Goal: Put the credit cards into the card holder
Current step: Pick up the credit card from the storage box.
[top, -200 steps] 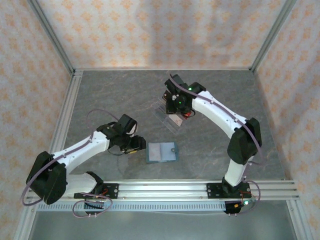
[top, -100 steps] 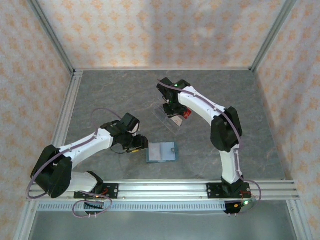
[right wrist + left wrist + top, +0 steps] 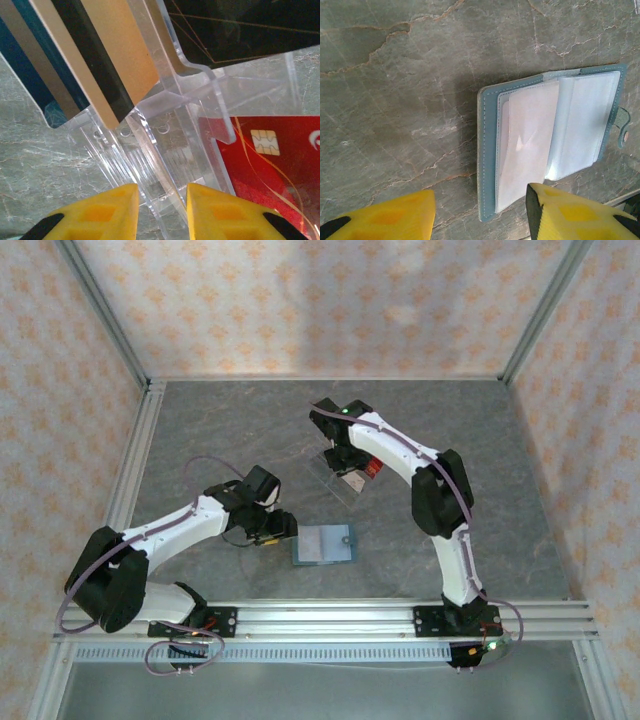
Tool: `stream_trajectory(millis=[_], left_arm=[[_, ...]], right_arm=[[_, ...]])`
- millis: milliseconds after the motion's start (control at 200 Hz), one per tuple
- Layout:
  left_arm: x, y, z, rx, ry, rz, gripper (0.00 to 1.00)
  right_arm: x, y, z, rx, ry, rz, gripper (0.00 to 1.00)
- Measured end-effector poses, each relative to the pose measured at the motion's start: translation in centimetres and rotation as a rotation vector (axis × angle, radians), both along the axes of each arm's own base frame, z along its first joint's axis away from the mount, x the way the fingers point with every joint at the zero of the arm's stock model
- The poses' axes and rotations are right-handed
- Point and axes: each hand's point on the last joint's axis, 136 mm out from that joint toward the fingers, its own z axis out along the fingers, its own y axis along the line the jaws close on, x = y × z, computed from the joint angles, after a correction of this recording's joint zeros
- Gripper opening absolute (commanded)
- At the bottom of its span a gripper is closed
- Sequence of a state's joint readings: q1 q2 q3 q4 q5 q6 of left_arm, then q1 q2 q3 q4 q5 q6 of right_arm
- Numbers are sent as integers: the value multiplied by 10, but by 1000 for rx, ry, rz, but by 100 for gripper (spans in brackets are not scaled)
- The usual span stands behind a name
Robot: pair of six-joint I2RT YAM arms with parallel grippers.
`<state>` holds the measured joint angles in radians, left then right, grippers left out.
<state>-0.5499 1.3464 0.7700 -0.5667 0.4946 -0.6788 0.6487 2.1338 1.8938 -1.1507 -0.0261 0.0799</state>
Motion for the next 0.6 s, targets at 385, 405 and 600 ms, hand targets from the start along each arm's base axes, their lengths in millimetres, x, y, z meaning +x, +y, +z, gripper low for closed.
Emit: stream_trajectory(millis=[385,405,600], left_arm=[[0,0,0,0,0,0,51],[0,0,0,0,0,0,51],[0,0,0,1,1,0,51]], right_arm=[[0,0,-1,-5,5,7,23],[0,0,-1,-5,5,7,22],[0,0,-1,-4,6,8,19]])
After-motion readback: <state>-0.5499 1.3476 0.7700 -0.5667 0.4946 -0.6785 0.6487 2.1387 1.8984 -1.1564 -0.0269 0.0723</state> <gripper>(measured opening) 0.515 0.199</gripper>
